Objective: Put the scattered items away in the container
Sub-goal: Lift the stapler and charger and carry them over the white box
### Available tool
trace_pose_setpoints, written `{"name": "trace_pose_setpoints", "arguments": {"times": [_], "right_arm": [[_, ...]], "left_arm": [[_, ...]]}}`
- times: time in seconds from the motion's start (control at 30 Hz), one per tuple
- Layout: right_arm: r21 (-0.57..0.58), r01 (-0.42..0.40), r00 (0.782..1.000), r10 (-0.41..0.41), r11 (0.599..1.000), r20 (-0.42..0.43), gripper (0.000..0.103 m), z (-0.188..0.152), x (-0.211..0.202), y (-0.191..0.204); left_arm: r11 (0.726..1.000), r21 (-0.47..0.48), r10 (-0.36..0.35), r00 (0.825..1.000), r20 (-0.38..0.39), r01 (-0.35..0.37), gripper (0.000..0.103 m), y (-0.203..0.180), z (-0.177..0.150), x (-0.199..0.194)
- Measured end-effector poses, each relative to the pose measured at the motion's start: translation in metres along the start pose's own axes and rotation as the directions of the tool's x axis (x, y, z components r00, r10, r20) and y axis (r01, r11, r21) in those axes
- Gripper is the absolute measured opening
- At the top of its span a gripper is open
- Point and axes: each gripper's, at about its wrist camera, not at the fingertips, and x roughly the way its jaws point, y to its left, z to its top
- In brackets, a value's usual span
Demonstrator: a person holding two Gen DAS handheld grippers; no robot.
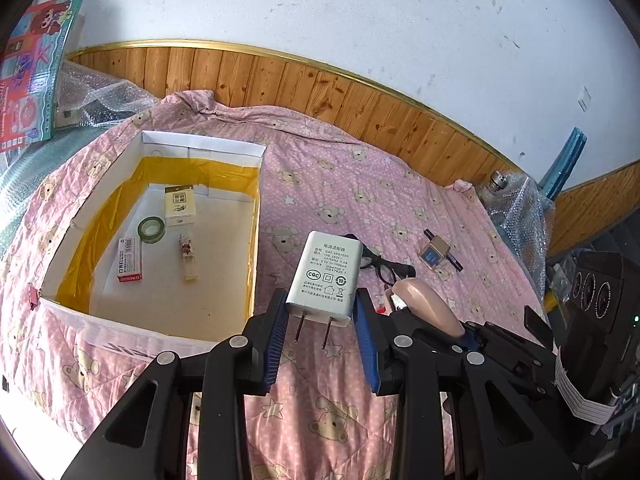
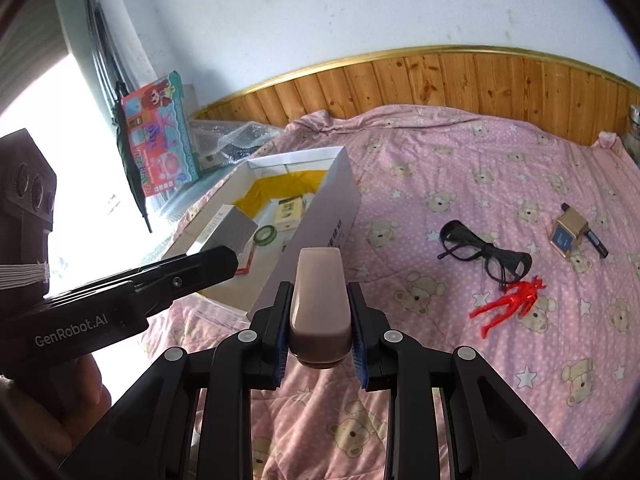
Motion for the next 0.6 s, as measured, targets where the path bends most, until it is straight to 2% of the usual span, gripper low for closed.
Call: {"name": "trace_pose_setpoints", "arguments": {"times": [0.23, 0.6], "right_arm": [[-0.050, -0.020, 1.000, 0.020, 0.999, -0.005, 0.027, 0.008, 0.012, 0.030], [-0.095, -0.033, 0.999, 0.031, 0.995, -0.026, 0.027, 0.019, 0.027, 0.052]], "left_arm": [[1.000, -0.029, 0.008, 1.000, 0.016, -0.008, 0.034, 0.025, 0.001, -0.013], [0.997, -0.079, 0.024, 1.000, 0.018, -0.022, 0.034, 0.057, 0.004, -0.018]]}}
